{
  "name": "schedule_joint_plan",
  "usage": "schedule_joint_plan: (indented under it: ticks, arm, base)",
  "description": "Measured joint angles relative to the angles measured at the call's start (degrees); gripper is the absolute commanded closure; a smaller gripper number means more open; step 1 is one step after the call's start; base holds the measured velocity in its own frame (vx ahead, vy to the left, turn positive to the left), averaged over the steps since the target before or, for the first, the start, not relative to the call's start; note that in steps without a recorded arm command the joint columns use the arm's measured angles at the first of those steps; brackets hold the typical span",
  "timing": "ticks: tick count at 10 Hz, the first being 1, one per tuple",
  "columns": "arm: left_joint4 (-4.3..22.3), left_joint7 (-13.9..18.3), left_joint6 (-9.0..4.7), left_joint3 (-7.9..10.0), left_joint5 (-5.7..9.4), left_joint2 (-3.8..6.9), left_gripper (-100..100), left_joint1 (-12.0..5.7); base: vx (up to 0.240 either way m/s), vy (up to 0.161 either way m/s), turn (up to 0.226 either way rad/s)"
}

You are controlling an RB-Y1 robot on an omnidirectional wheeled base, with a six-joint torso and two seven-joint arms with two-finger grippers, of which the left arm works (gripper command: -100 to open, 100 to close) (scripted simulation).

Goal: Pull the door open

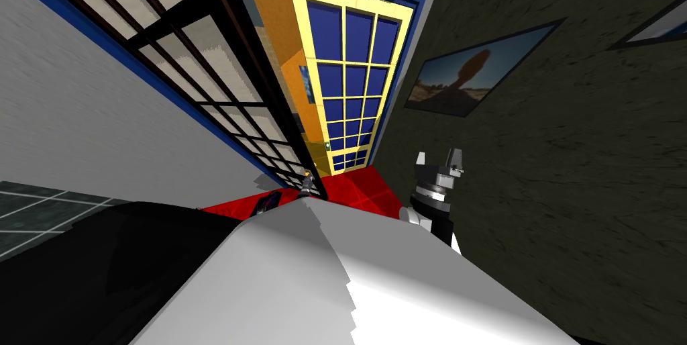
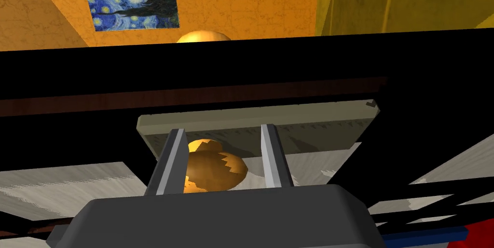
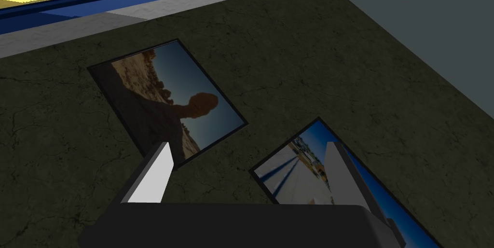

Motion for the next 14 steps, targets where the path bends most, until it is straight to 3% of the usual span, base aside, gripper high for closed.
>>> schedule_joint_plan:
  ticks: [1,2,3,5,8,9,10,11,12,14]
  arm:
    - [-1.04,1.18,0.33,-0.28,-0.05,-0.17,100,0.41]
    - [1.79,1.56,-0.66,-0.18,0.08,0.29,100,-1.13]
    - [0.58,2.76,-0.39,-0.48,0.09,0.21,100,-0.66]
    - [1.99,5.57,-0.77,-1.07,0.22,0.48,100,-2.01]
    - [0.82,8.66,-0.62,-1.81,0.18,0.32,100,-1.58]
    - [3.52,8.68,-1.68,-1.65,0.31,0.73,100,-3.0]
    - [1.87,10.0,-1.0,-2.04,0.27,0.8,100,-2.38]
    - [5.55,10.83,-2.33,-1.99,0.47,1.31,100,-4.48]
    - [6.96,11.13,-3.38,-1.98,0.53,1.54,100,-5.1]
    - [3.34,11.44,-1.89,-2.26,0.32,1.04,100,-3.1]
  base:
    - [-0.008,0.005,0.001]
    - [-0.026,0.011,-0.02]
    - [-0.064,0.033,-0.037]
    - [-0.057,0.033,-0.036]
    - [-0.017,0.007,0.0]
    - [-0.036,0.017,-0.029]
    - [-0.044,0.019,-0.022]
    - [-0.007,0.007,-0.015]
    - [0.009,0.002,0.002]
    - [-0.012,0.005,-0.006]
